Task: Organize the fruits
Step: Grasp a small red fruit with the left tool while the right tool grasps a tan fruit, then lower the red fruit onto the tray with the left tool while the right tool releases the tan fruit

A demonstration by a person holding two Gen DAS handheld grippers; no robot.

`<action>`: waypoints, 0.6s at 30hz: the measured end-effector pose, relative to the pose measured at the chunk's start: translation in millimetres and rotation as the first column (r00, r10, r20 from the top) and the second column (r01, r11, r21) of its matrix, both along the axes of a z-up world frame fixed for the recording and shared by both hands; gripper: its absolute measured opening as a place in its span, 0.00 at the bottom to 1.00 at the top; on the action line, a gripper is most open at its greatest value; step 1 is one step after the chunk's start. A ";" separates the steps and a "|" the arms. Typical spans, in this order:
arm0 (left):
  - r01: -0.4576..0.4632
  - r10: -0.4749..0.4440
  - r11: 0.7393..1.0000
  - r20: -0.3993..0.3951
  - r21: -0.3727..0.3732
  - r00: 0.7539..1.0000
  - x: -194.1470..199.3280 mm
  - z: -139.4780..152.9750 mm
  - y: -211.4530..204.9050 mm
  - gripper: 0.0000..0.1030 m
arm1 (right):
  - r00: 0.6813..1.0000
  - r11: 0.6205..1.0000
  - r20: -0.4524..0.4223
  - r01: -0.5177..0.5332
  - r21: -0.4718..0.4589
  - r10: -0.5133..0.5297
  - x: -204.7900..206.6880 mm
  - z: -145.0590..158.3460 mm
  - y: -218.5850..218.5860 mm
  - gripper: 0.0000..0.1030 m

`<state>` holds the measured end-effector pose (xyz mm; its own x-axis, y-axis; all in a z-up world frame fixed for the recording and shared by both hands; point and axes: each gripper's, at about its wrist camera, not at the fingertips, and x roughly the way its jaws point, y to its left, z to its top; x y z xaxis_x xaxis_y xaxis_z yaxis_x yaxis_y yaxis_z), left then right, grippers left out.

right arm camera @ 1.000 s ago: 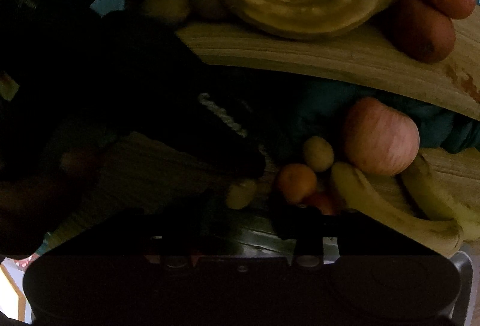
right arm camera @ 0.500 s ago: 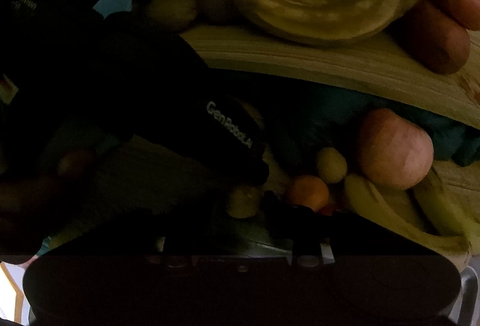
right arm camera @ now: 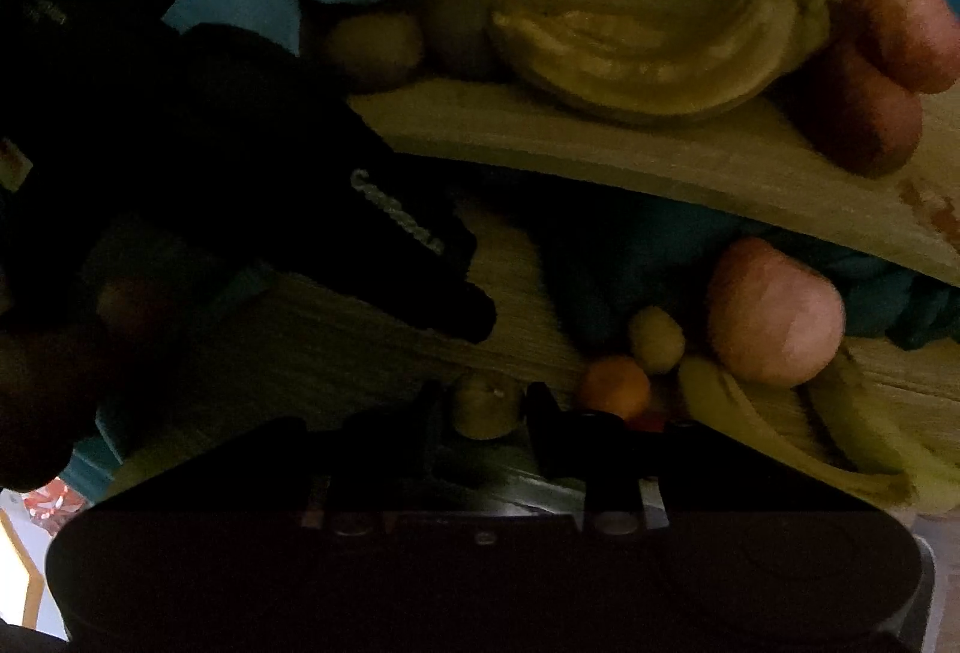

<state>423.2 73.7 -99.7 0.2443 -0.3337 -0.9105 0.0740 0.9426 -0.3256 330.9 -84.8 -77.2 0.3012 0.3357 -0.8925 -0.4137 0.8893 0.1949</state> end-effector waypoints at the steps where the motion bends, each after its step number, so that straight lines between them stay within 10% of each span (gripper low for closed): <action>1: -0.004 0.004 1.000 0.005 0.002 1.000 -2.5 2.2 -0.3 0.23 | 1.000 1.000 0.008 0.002 0.002 -0.002 -1.7 3.3 -2.7 0.31; 18: 0.058 -0.058 0.998 0.042 -0.008 0.997 -54.6 23.4 -57.2 0.23 | 0.990 0.991 0.053 0.134 -0.017 -0.133 -43.6 41.7 -69.4 0.31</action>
